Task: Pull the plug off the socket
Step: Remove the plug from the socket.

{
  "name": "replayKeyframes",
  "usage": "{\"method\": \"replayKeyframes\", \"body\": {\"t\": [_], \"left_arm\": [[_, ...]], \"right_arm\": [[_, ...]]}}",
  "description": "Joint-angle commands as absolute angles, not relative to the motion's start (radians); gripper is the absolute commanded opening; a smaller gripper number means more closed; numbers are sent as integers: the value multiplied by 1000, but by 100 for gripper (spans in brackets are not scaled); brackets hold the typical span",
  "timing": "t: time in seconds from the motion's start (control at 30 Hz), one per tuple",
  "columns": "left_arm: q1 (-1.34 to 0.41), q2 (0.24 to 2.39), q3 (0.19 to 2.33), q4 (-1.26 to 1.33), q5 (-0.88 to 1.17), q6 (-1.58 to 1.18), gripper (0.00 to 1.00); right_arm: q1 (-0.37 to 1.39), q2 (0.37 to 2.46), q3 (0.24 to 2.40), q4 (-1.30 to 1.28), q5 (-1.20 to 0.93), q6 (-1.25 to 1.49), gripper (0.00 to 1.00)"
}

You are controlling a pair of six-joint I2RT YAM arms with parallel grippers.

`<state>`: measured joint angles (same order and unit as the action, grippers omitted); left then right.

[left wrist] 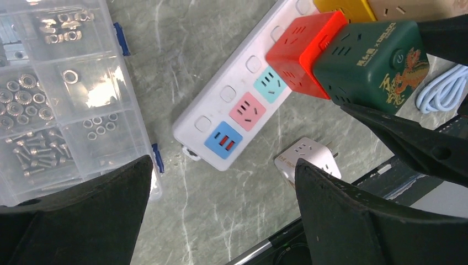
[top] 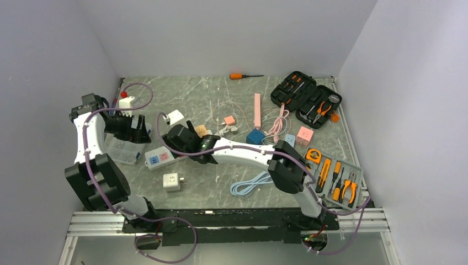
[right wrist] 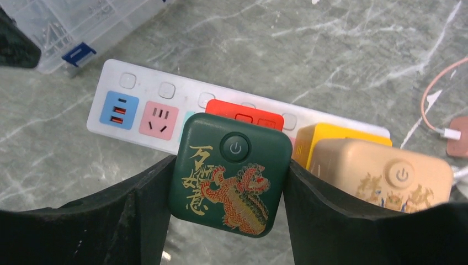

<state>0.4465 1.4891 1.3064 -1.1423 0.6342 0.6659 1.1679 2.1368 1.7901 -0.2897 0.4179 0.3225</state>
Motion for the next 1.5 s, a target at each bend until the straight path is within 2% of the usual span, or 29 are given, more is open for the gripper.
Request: {"method": "replayKeyframes", "body": {"t": [0.0, 0.4, 0.63, 0.97, 1.2, 1.47], "left_arm": [[450, 1467, 1292, -1148, 725, 691, 99], [234, 1388, 1081, -1077, 677, 788, 100], [143, 1452, 1022, -973, 603, 758, 99], [46, 1503, 1038, -881, 560, 735, 99], [-34, 1536, 1063, -853, 542, 709, 99], [-91, 1573, 1088, -837, 536, 678, 99]], "right_arm": [[1164, 2037, 1657, -308, 467, 317, 61], [1107, 1873, 1401, -248, 488, 359, 58], [1107, 1781, 1239, -172, 487, 395, 59], [1137, 1671, 1035, -53, 477, 438, 59], [1206, 1635, 880, 21, 549, 491, 59], [1257, 1674, 792, 65, 599, 549, 61]]}}
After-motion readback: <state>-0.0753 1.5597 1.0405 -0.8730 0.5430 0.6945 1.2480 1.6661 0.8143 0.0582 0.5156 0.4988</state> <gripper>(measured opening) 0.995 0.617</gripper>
